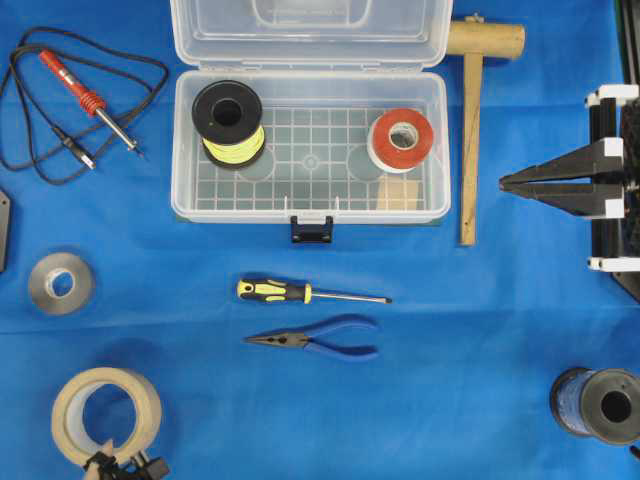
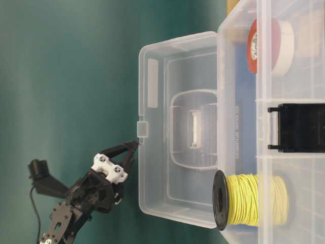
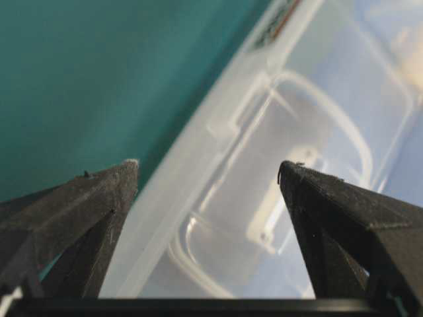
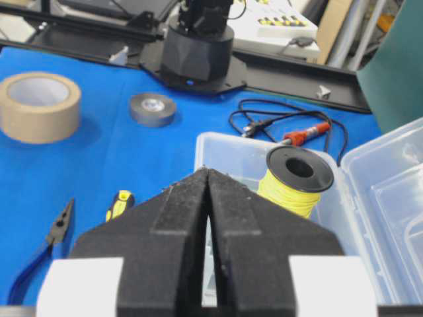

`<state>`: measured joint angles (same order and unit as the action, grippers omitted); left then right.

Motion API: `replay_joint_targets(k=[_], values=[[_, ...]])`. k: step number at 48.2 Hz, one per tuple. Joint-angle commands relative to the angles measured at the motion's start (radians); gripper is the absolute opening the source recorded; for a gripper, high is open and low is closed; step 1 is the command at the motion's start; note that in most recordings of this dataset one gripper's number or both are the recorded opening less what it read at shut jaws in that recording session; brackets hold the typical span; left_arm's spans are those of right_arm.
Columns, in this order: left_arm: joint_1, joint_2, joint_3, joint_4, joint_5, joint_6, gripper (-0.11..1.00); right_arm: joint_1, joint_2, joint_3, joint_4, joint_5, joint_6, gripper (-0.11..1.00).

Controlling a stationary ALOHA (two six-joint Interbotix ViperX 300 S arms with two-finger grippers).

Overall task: Close the tool box with the left arm.
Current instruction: 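Swing the left gripper up behind the raised clear lid, then push the clear lid forward and down with the left gripper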

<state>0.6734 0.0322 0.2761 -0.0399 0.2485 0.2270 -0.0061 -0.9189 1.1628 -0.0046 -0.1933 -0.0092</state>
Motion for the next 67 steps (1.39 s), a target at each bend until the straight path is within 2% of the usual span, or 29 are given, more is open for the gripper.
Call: replay_joint_targets(k=[1,11,20,43,67], values=[[0.014,-0.002,-0.043,0.002,0.043,0.002,0.92,-0.002,0.008,-0.014,-0.002,-0.003,0.002,0.00],[0.005,0.006,-0.054,0.002,0.153,0.002,0.92,-0.002,0.012,-0.014,-0.002,-0.003,0.002,0.00],[-0.048,0.000,-0.055,0.002,0.252,0.000,0.92,-0.002,0.014,-0.014,-0.002,-0.003,0.000,0.00],[-0.230,-0.129,-0.043,0.002,0.336,-0.029,0.92,-0.002,0.017,-0.012,-0.005,-0.003,0.000,0.00],[-0.456,-0.259,0.066,0.000,0.394,-0.120,0.92,-0.002,0.017,-0.014,-0.009,-0.003,-0.002,0.00]])
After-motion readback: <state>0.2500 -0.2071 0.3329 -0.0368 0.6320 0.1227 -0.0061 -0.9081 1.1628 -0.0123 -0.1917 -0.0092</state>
